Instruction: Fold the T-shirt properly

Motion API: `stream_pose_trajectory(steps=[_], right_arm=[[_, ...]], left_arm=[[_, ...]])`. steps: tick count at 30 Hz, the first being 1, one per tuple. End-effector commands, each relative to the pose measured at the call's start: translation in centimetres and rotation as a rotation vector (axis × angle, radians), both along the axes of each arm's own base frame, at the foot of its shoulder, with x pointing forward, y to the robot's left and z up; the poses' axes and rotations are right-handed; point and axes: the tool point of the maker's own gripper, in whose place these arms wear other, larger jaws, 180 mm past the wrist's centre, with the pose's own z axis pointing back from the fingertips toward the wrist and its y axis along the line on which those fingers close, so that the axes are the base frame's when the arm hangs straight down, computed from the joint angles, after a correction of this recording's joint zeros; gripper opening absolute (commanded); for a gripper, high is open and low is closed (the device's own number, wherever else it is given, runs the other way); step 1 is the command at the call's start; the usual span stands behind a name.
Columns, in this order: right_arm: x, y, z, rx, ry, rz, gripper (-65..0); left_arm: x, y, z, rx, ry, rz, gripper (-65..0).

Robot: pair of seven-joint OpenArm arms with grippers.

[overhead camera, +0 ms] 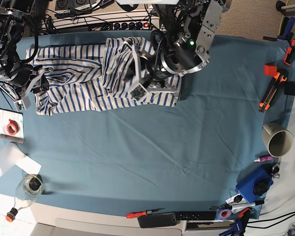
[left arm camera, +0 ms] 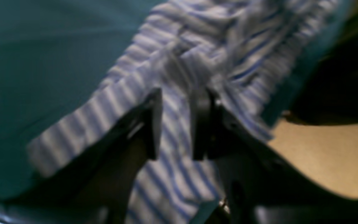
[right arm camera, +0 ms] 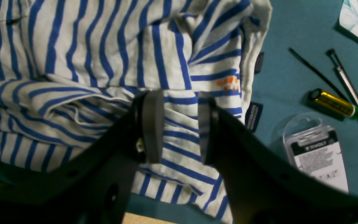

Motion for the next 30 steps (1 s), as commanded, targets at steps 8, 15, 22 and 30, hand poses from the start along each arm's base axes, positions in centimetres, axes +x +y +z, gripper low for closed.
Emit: stream_pose_trajectory(steps=[8,15,22,30], right_arm=[[1.1,-0.4,1.6,-0.014,-0.063,0.004,-45.8],[2.8,-4.8,5.1,-0.053,-0.181,-0.204,-45.8],[0.8,-8.1,5.7,-0.113,-0.172,-0.302,-45.8],[0.2,-8.7,4.0,-0.074,-0.143,-0.331,-45.8]], left_arm=[[-0.3,3.5,-1.2,0.123,-0.006,0.172,-53.3],[-0.2,3.8,-3.3,0.168,-0.011,0.176,-57.6],[-0.5,3.7,-4.4,0.183,0.016,0.167,-57.6],[-0.6,3.7,-4.5,0.186,0.021,0.167,-57.5]])
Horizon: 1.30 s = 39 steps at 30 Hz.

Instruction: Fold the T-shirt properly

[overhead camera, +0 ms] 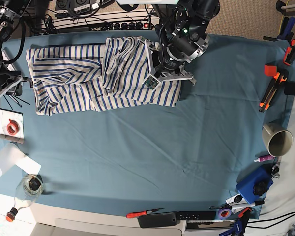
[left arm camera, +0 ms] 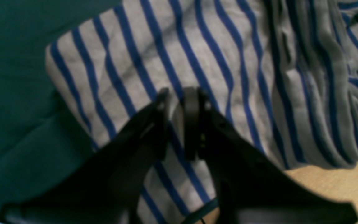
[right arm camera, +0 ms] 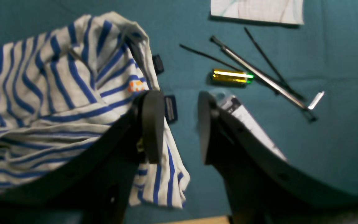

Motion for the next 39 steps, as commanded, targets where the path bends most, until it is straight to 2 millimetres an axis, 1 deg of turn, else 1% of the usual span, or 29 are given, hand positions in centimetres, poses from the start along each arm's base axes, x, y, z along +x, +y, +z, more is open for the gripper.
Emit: stream_pose_trajectory(steps=[1,3,5,10,15,18,22,26,32,33,34,38,39], right_arm=[[0.5,-0.9,0.8,-0.006,-0.029,-0.011,-45.8],[0.3,-1.2,-0.9,0.076,-0.016,-0.039,-45.8],[0.4,-0.8,-2.4,0.170,-0.010,-0.021,-45.8],[0.6,0.5,-4.4,0.347,-0.002,0.015,-45.8],[-0.4,0.2,-6.3,0.401,0.059,-0.024,-45.8],[-1.3,0.5,-7.4,0.431,0.101,-0.017,-45.8],[-1.8,1.7,-7.9,0.511,0.109,0.015,-45.8],[-1.8,2.5,-7.6,0.560,0.104,0.033,-45.8],[-1.6,2.6,-7.4,0.571,0.092,0.037,-46.0],[-1.6,2.6,-7.5,0.571,0.093,0.037,-47.5],[-1.6,2.6,-7.4,0.571,0.092,0.037,-50.5],[-1.6,2.6,-7.4,0.571,0.092,0.037,-65.0],[-1.6,2.7,-7.5,0.572,0.092,0.037,-65.0]], left_arm=[[0.4,-0.5,0.9,-0.029,-0.027,0.000,-57.5],[0.3,-0.5,0.9,-0.028,-0.025,0.000,-57.5],[0.3,-0.5,0.9,-0.028,-0.025,0.000,-57.5],[0.3,-0.5,0.9,-0.029,-0.026,0.000,-57.5],[0.4,-0.6,1.0,-0.032,-0.030,0.000,-57.5],[0.5,-0.7,1.1,-0.039,-0.038,0.000,-57.5],[0.5,-0.7,1.1,-0.041,-0.040,0.000,-57.5],[0.5,-0.8,1.2,-0.047,-0.037,-0.002,-57.5],[0.3,-1.1,1.3,-0.072,-0.027,-0.007,-57.5],[0.2,-1.2,1.3,-0.075,-0.025,-0.008,-57.5],[0.2,-1.3,1.3,-0.079,-0.024,-0.009,-57.5],[0.2,-1.3,1.3,-0.084,-0.020,-0.010,-57.6],[0.2,-1.4,1.3,-0.085,-0.020,-0.011,-57.6]])
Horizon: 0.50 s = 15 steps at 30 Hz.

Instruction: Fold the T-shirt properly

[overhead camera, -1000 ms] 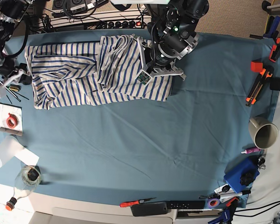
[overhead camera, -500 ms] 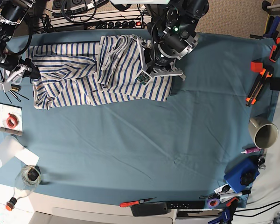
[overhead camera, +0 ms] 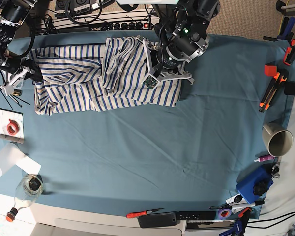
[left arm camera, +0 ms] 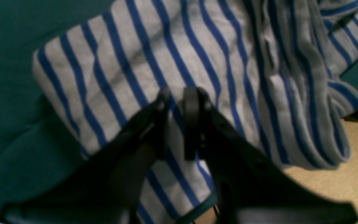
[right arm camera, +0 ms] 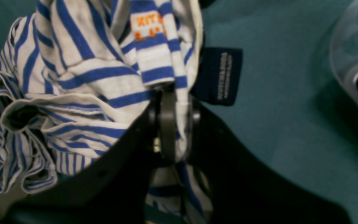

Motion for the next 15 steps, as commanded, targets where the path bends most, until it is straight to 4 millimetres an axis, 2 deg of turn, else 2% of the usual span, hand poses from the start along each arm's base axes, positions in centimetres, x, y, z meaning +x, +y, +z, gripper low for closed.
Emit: stream_pose_trajectory(steps=[1,4,7,15], right_arm=[[0.7,-0.8,1.2,-0.025,-0.031,0.003,-65.0],[1.2,-0.9,1.6,-0.025,-0.065,-0.002,-65.0],[1.5,0.1,2.3,0.001,-0.113,0.062,-65.0],[2.9,1.5,4.5,0.106,-0.238,0.064,-65.0]], left_arm=[[0.4,-0.7,1.1,-0.039,-0.030,-0.001,-57.6],[0.4,-0.7,1.0,-0.038,-0.029,-0.001,-59.3],[0.3,-0.6,0.9,-0.031,-0.020,-0.001,-60.1],[0.2,-0.5,0.8,-0.026,-0.016,-0.001,-60.1]])
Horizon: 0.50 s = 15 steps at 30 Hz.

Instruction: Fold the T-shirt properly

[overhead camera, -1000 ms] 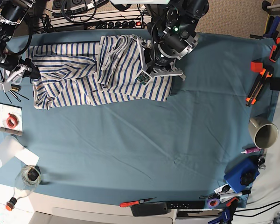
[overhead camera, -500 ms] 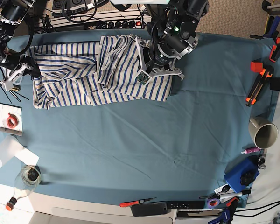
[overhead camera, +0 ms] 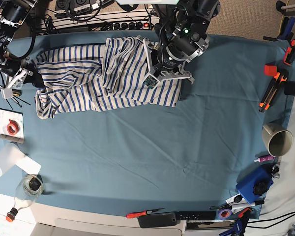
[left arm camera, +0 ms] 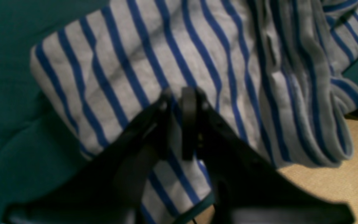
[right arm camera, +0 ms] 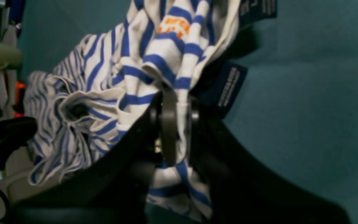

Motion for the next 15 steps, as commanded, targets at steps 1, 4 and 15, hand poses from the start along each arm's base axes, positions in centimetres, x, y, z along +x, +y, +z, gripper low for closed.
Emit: stream_pose_trajectory(steps=[1,4,15], right_arm=[[1.06,-0.65,1.81,-0.014,-0.061,0.003,-65.0],[0.82,-0.95,1.43,-0.038,-0.040,0.004,-65.0],[0.90,-1.24,1.78,-0.044,-0.045,0.006,-42.2]], left_arm=[[0.38,-0.62,0.99,-0.035,-0.027,-0.001,-60.1],[0.39,-0.61,0.99,-0.035,-0.027,-0.001,-60.1],[0.38,-0.62,0.99,-0.035,-0.027,-0.001,-60.0]])
